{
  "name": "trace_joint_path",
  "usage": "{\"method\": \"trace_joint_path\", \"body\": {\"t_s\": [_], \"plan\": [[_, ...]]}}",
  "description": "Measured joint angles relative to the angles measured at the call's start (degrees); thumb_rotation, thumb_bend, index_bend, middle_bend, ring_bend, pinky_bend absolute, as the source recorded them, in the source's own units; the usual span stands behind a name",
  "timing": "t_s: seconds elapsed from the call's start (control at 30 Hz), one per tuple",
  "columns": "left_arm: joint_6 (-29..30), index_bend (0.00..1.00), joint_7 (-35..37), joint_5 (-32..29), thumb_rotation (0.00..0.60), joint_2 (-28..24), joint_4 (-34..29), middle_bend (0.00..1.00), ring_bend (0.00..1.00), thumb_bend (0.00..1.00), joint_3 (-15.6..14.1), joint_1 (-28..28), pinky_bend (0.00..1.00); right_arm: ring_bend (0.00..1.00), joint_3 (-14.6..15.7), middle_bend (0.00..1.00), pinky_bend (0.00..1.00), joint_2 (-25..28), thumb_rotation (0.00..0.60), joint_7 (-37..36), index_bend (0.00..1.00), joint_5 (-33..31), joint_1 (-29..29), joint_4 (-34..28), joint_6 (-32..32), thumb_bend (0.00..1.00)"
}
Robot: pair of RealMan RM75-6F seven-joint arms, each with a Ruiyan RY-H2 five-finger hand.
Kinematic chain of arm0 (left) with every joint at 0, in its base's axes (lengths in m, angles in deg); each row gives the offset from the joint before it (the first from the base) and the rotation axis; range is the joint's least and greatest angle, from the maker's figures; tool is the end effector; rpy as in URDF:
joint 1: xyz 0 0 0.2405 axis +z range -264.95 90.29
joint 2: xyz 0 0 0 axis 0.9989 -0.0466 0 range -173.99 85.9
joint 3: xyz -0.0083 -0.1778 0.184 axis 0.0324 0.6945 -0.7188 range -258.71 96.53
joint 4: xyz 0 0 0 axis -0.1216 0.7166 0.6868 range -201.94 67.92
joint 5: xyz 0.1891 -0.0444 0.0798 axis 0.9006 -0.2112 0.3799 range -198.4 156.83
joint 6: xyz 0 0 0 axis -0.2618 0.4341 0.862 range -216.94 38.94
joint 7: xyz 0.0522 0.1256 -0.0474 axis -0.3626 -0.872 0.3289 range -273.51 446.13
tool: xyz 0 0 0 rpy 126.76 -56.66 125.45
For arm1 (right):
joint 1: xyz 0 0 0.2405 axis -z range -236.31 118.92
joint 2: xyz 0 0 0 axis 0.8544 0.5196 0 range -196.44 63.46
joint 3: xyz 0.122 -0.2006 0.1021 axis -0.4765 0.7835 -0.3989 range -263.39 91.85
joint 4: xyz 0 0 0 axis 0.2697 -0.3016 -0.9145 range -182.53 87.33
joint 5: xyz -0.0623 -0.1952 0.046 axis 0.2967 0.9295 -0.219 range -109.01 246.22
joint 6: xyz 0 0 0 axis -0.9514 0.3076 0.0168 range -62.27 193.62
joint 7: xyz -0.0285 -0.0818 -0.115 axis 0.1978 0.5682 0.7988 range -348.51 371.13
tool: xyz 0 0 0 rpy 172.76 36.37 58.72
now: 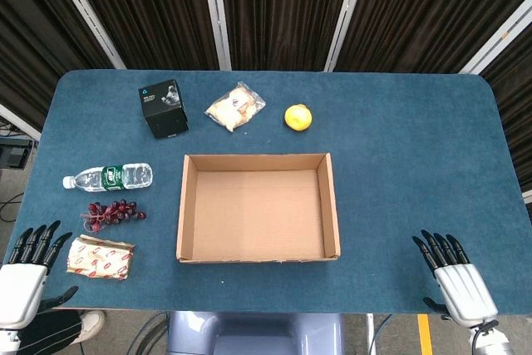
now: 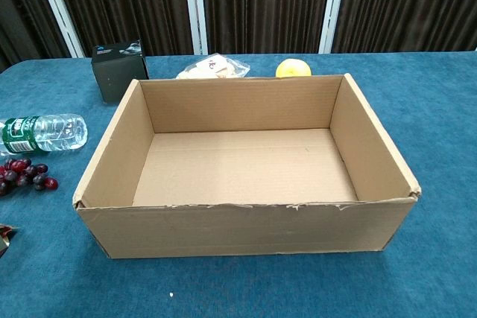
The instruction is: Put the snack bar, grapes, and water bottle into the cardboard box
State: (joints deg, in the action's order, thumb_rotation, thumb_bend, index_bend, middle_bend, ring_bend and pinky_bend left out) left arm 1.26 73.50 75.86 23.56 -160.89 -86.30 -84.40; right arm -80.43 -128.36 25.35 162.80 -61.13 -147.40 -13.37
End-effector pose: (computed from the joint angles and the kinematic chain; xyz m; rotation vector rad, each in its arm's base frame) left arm -0.2979 0.1085 0.1230 -1.5332 -0.8451 -0.7881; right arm -0.2910 -0.1312 0.1220 1.6853 -0.9115 0.6901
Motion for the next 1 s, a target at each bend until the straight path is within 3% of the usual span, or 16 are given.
{"method": "trace_joint_path", "body": {"t_s": [0.27, 0.47, 0.73, 1.0], "plan": [[-0.9, 0.14, -0.28, -0.63, 0.563, 0.17, 0.13, 0.0, 0.01, 0.03, 0.04, -0.19, 0.08, 0.0, 0.3, 0.0, 0.0, -0.38, 0.6, 0.83, 0.0, 0.55, 0.06, 0.1, 0.0, 0.0], [-5.36, 0.15, -1.99, -1.82, 0.563, 0.03, -1.48, 0.04, 0.06, 0.02, -0.08, -1.72, 0.13, 0.0, -0.52, 0.0, 0.0, -0.44, 0.6, -0.07, 0.0, -1.6, -0.68, 0.37, 1.5, 0.0], [-11.8, 0.15, -11.96, -7.15, 0.567, 0.76, -2.74, 0.04, 0.06, 0.0, 1.43, -4.57, 0.13, 0.0, -2.0, 0.0, 0.0, -0.97, 0.6, 0.84, 0.0, -5.07, -1.91, 0.54, 3.86, 0.0], [-20.22, 0.15, -20.02, -14.99, 0.564, 4.42, 0.37, 0.03, 0.06, 0.0, 3.13, -8.12, 0.13, 0.0, -3.05, 0.0, 0.0, -1.84, 0.6, 2.4, 0.0, -8.19, -2.65, 0.57, 5.38, 0.0]]}}
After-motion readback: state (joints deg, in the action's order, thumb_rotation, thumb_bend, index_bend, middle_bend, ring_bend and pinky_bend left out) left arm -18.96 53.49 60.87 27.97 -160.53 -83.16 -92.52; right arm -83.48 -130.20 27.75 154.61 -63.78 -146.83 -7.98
